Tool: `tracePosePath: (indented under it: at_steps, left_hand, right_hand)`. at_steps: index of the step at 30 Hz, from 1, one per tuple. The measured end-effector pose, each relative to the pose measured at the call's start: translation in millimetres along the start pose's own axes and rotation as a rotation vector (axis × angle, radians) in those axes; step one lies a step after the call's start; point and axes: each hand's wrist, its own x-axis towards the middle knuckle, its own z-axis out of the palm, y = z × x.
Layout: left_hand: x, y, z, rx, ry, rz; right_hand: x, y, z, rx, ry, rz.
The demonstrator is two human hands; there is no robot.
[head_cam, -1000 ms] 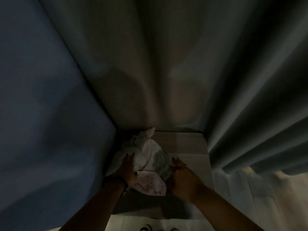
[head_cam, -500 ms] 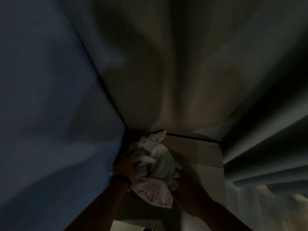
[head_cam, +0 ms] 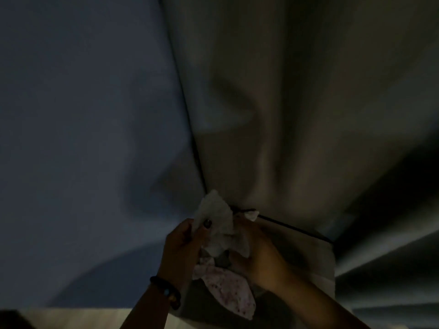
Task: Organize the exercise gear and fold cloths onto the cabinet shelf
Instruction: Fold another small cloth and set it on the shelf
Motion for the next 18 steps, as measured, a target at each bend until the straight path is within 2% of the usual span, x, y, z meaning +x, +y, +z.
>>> tracePosePath:
  at_steps: [3,5,10,13,18]
  left_hand:
    - [-22.6,9.2,10.5,-0.013,0.113,-0.019]
    - [-37.7,9.5,17.6,0.045,0.199,0.044]
    - [-69.7,-1.2,44.7,0.133,0.278,0.112]
    - [-80.3,-13.9,57.9,0.169,0.295,0.06]
    - [-91.2,-47.5,70.6,0.175,0.449,-0.048]
  right_hand:
    - [1.6,7.6,-12.8,-0.163,-0.082,-0.111]
    - [-1.5,18.7,-19.0,-0.185,-0.182,-0.095]
    - [-23.3,64.5,-18.5,-0.053,-0.362,0.234]
    - [-41.1,104.7,-6.0,0.013,-0.427,0.445]
    - [-57.3,172.4,19.2,-0.047,-0.464,0.601]
